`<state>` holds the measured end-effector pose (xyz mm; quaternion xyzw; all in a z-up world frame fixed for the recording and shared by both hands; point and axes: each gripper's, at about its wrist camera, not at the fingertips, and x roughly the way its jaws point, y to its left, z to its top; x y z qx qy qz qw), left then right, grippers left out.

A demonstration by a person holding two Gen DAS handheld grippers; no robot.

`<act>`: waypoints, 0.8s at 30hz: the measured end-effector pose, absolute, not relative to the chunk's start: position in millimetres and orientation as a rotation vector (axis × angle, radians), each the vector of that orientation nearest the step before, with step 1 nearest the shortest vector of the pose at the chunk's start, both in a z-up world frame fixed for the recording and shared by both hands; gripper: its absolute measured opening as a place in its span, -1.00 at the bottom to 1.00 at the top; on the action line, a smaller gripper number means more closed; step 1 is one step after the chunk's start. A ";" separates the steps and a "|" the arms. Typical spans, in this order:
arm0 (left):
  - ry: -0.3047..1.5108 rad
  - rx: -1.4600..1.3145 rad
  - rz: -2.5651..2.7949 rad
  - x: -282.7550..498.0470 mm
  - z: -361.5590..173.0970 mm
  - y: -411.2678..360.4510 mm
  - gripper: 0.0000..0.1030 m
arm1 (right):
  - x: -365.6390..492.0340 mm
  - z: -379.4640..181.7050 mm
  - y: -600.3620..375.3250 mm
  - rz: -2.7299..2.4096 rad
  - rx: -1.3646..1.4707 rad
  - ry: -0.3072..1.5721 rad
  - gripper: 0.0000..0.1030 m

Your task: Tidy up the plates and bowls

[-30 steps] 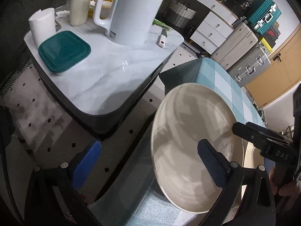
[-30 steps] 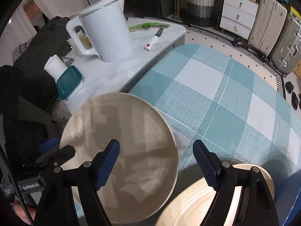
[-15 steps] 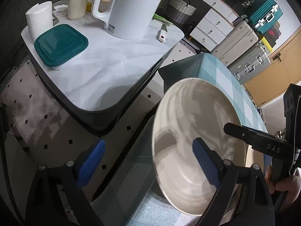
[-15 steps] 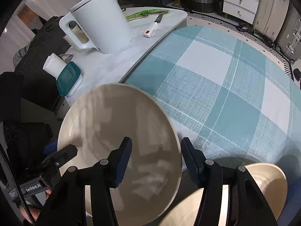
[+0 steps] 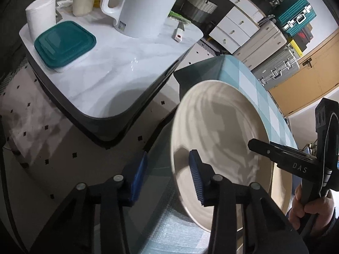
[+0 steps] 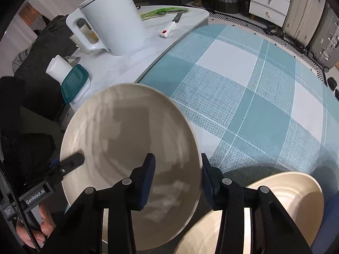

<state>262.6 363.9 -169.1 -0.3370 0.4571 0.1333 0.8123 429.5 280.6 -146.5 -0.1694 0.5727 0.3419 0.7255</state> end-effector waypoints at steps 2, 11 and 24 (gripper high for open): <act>0.969 -0.714 0.273 261.6 -169.2 363.5 -0.33 | 429.7 -145.9 280.5 0.747 -0.375 1.265 -0.20; 0.967 -0.683 0.244 259.8 -164.8 361.2 -0.72 | 432.5 -144.5 274.2 0.753 -0.291 1.307 -0.36; 0.972 -0.681 0.260 249.0 -157.9 362.5 -0.72 | 427.4 -138.7 272.7 0.738 -0.282 1.313 -0.73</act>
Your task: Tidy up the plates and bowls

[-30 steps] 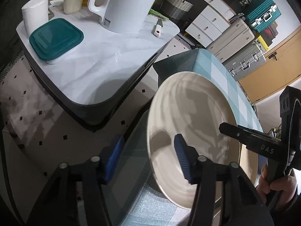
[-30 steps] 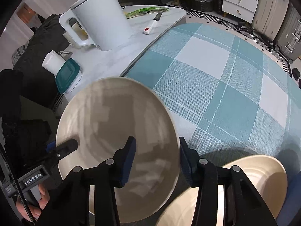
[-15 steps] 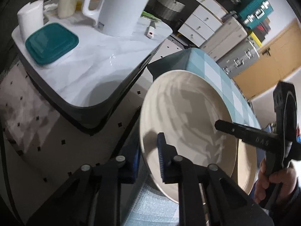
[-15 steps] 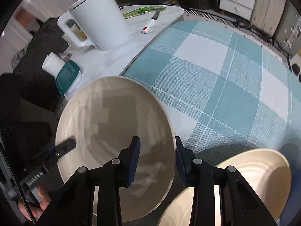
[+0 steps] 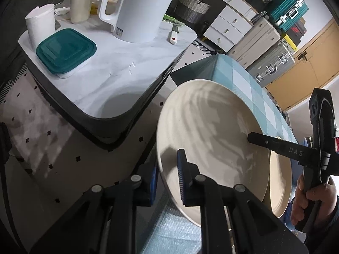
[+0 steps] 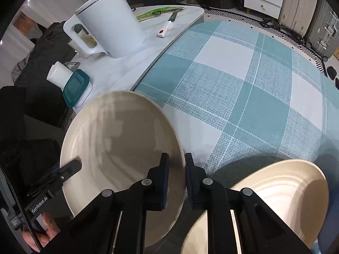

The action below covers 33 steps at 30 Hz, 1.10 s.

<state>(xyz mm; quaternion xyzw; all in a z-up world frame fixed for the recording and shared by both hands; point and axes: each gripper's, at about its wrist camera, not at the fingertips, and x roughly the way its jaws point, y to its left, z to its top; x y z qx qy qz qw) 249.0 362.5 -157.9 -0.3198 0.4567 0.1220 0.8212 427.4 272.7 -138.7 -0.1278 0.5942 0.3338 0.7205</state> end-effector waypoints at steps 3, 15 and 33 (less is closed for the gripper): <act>0.965 -0.688 0.262 245.5 -153.6 363.2 -0.72 | 423.7 -133.0 271.4 0.746 -0.284 1.300 -0.75; 0.942 -0.681 0.272 228.5 -130.7 357.6 -0.72 | 403.4 -102.0 258.7 0.753 -0.264 1.259 -0.78; 0.917 -0.631 0.261 178.7 -93.0 312.5 -0.72 | 336.6 -65.7 201.2 0.706 -0.253 1.226 -0.78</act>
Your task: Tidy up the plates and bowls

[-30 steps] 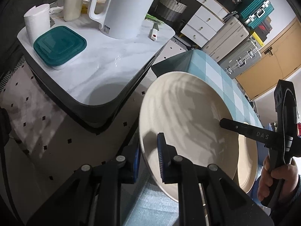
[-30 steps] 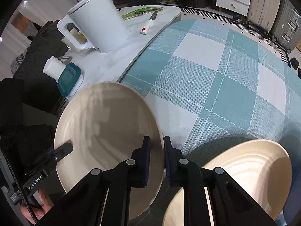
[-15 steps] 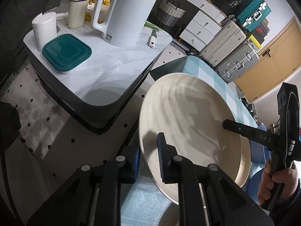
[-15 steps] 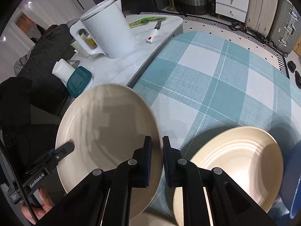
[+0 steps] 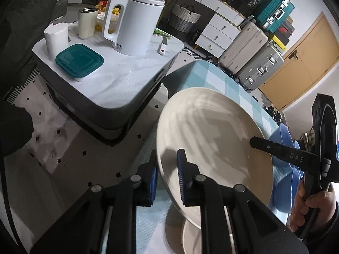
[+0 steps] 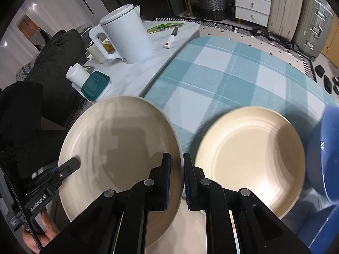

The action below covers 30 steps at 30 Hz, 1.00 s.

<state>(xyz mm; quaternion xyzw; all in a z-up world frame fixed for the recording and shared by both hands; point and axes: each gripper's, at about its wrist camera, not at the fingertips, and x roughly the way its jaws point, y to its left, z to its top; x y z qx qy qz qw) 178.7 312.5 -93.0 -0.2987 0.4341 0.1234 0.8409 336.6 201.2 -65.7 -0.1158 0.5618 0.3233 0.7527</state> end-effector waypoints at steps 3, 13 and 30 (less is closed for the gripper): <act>0.923 -0.622 0.254 171.2 -90.2 300.8 -0.72 | 324.1 -63.9 185.2 0.695 -0.236 1.218 -0.78; 0.959 -0.586 0.217 143.8 -95.2 264.4 -0.71 | 283.3 -71.7 138.8 0.658 -0.214 1.207 -0.78; 1.021 -0.491 0.193 132.5 -106.8 215.7 -0.69 | 255.0 -99.8 81.8 0.601 -0.137 1.234 -0.77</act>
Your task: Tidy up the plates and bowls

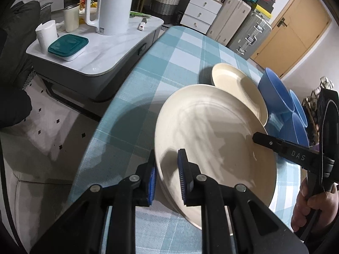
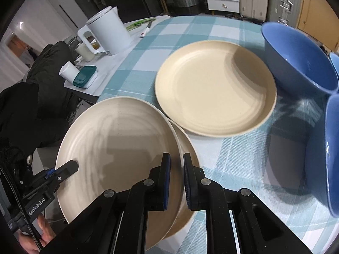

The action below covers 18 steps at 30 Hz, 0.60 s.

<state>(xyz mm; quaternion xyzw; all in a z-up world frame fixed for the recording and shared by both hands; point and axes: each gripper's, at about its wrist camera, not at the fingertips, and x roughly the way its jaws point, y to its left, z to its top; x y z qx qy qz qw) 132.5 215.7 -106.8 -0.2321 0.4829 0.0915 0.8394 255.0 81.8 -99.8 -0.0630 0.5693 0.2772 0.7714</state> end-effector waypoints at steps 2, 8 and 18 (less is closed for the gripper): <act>1.029 -0.476 0.193 132.2 -108.5 211.6 -0.69 | 252.5 -103.1 79.0 0.597 -0.144 1.234 -0.77; 1.047 -0.452 0.190 129.3 -118.8 203.0 -0.65 | 246.5 -110.2 76.2 0.590 -0.168 1.227 -0.77; 1.073 -0.344 0.237 130.5 -131.6 193.8 -0.64 | 239.4 -123.1 78.4 0.576 -0.223 1.222 -0.77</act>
